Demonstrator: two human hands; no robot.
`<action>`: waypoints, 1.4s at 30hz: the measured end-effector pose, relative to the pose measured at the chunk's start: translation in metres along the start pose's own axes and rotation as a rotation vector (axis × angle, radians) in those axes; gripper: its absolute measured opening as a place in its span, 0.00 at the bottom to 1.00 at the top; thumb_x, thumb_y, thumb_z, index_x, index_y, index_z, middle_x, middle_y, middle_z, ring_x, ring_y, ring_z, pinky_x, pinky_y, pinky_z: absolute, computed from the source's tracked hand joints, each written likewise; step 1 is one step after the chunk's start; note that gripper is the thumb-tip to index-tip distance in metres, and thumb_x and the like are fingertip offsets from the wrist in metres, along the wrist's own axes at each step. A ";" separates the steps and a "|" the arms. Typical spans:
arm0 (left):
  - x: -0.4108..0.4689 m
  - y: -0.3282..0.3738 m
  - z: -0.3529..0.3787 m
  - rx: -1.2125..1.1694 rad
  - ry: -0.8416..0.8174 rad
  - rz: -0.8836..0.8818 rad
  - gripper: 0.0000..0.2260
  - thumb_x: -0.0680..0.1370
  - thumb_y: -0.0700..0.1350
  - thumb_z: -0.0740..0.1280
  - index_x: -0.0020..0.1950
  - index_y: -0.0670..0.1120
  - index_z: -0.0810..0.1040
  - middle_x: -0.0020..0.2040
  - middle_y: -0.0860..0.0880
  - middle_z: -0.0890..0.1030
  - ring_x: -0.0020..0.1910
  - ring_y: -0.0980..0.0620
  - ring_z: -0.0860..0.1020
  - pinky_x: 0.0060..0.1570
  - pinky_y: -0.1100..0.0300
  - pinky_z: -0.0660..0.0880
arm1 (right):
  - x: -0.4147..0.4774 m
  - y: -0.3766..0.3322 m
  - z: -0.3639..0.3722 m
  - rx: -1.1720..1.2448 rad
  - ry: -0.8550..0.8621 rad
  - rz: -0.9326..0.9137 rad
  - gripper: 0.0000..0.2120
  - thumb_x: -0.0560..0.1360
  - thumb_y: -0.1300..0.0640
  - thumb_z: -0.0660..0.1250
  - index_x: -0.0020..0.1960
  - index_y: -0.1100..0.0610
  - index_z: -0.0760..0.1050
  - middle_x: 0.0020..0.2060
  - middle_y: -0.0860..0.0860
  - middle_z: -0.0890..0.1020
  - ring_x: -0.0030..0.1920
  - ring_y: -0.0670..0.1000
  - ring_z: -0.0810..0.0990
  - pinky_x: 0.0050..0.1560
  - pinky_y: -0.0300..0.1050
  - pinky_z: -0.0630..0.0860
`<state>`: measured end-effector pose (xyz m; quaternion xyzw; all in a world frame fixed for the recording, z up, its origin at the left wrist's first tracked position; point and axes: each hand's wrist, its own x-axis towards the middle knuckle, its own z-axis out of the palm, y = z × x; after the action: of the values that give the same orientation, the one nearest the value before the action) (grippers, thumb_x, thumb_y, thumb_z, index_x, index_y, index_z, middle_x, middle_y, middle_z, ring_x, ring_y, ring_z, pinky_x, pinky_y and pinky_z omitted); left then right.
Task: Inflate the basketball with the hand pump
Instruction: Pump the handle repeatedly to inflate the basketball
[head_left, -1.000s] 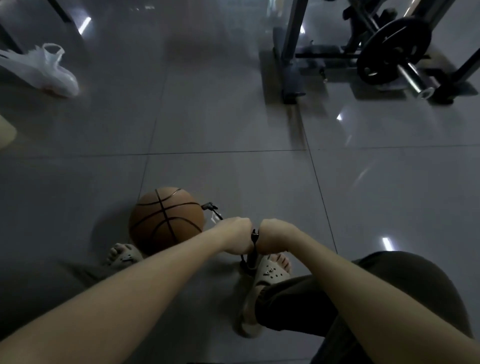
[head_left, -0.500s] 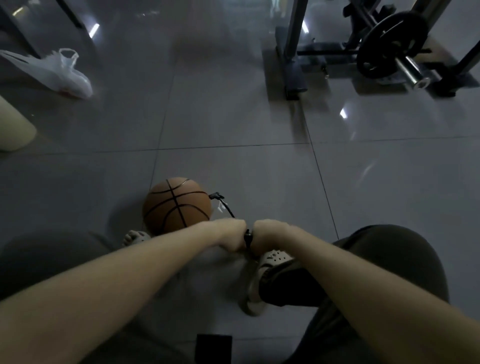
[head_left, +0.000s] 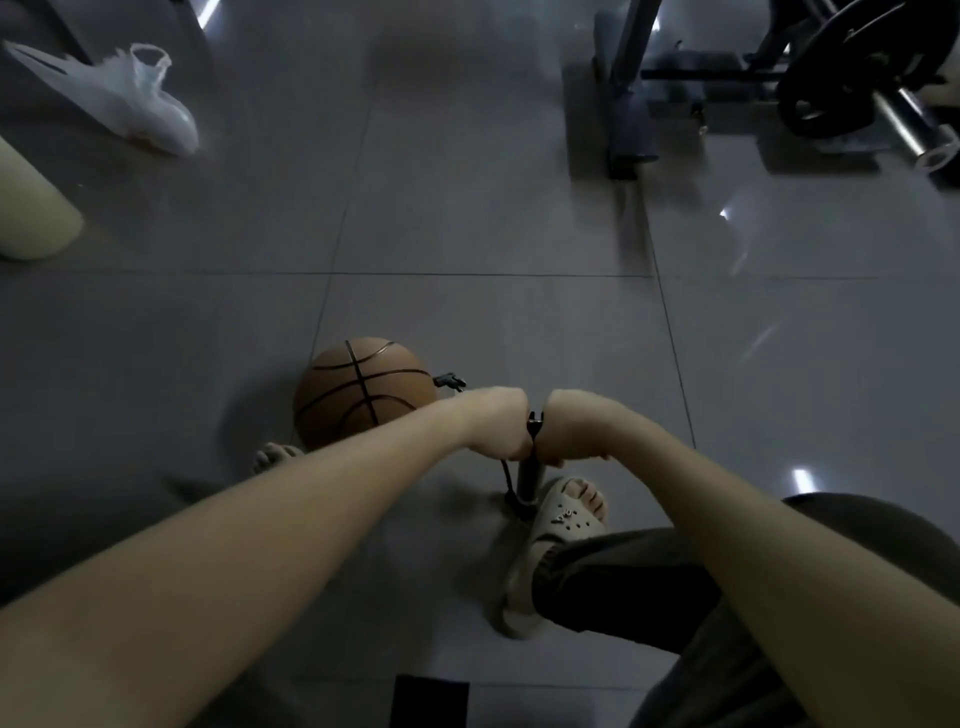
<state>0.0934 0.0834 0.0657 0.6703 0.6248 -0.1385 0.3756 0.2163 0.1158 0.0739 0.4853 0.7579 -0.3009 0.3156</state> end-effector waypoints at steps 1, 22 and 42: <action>0.006 -0.002 0.008 0.004 0.009 0.008 0.11 0.77 0.48 0.70 0.38 0.46 0.74 0.33 0.49 0.76 0.28 0.52 0.73 0.25 0.60 0.65 | 0.007 0.004 0.007 0.014 -0.001 -0.006 0.05 0.72 0.58 0.70 0.40 0.58 0.77 0.34 0.52 0.78 0.32 0.51 0.76 0.35 0.45 0.76; -0.067 0.019 -0.034 0.003 -0.043 0.036 0.09 0.74 0.47 0.73 0.36 0.46 0.78 0.32 0.48 0.77 0.31 0.48 0.75 0.31 0.56 0.70 | -0.082 -0.018 -0.031 0.041 -0.078 0.009 0.06 0.74 0.56 0.71 0.44 0.58 0.77 0.34 0.52 0.76 0.31 0.50 0.72 0.35 0.44 0.73; 0.014 0.004 0.075 0.057 0.090 0.005 0.10 0.76 0.46 0.67 0.38 0.47 0.68 0.40 0.46 0.77 0.45 0.41 0.81 0.38 0.55 0.69 | 0.023 0.024 0.072 0.038 0.047 0.025 0.11 0.74 0.47 0.64 0.47 0.55 0.73 0.43 0.52 0.79 0.42 0.56 0.78 0.43 0.47 0.75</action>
<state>0.1208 0.0429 0.0066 0.6880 0.6351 -0.1250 0.3282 0.2446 0.0821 0.0080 0.5077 0.7529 -0.3001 0.2922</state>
